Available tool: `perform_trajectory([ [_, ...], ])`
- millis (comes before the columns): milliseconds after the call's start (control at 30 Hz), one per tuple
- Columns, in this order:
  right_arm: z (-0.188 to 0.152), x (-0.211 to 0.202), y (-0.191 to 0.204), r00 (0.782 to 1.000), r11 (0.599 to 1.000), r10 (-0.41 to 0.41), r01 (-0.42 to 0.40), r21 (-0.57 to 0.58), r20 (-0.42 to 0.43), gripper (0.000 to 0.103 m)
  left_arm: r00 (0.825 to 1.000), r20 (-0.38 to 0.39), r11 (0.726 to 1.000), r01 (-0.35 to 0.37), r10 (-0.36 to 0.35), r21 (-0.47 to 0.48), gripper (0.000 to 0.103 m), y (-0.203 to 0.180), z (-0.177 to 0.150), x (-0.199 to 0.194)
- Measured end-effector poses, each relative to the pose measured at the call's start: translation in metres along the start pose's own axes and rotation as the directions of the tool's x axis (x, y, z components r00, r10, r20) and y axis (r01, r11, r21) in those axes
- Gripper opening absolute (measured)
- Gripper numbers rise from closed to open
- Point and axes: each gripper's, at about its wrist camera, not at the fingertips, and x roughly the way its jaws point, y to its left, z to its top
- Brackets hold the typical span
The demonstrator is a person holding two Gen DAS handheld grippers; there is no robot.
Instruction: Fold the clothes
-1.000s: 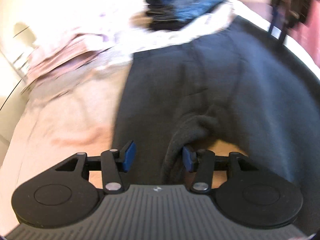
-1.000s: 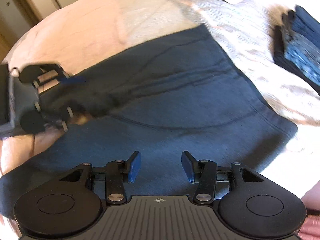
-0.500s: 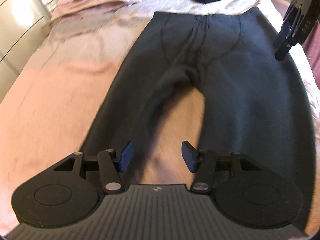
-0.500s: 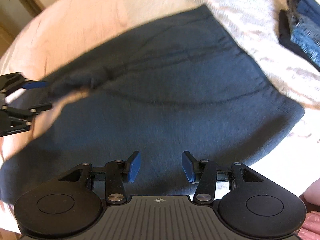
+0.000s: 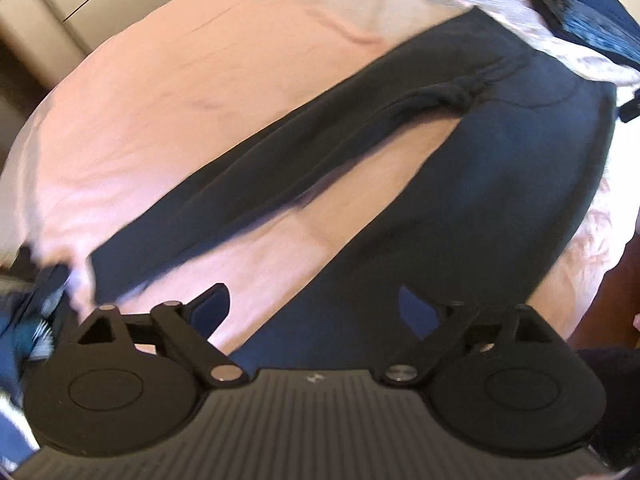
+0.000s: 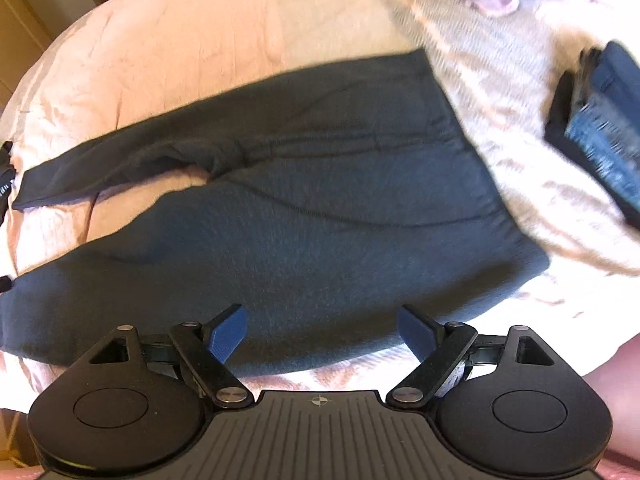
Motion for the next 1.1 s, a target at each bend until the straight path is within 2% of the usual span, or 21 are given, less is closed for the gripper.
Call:
perform_trajectory([
  [67,-0.005,-0.015,0.012,1.0,1.0,-0.016,0.016,0.004,0.012,0.086,1.0,-0.007,0.999,-0.019,0.019,-0.037,0.091,0.023,-0.015,-0.014],
  [200,-0.029,-0.048,0.046,0.995,0.996,-0.071,0.067,0.053,0.074,0.086,1.0,0.02,0.998,-0.004,0.006,-0.06,0.091,0.075,-0.046,-0.031],
  [333,-0.067,-0.083,0.089,0.979,0.977,-0.154,0.131,0.167,0.133,0.086,0.995,0.076,0.998,0.063,-0.061,-0.029,0.091,0.124,-0.072,-0.043],
  [433,-0.102,-0.105,0.129,0.969,0.948,-0.215,0.176,0.267,0.123,0.086,0.991,0.116,0.998,0.064,-0.066,0.026,0.091,0.153,-0.092,-0.064],
  [567,-0.136,-0.128,0.173,0.971,0.931,-0.216,0.174,0.32,0.101,0.086,0.985,0.142,0.995,0.094,-0.097,0.025,0.091,0.181,-0.118,-0.092],
  [800,-0.158,-0.149,0.227,0.965,0.933,-0.254,0.225,0.281,0.07,0.086,0.979,0.155,0.991,0.129,-0.133,0.039,0.091,0.19,-0.145,-0.113],
  [1100,-0.167,-0.161,0.253,0.952,0.934,-0.293,0.265,0.241,0.086,0.086,0.975,0.157,0.985,0.148,-0.16,0.083,0.091,0.178,-0.162,-0.12],
])
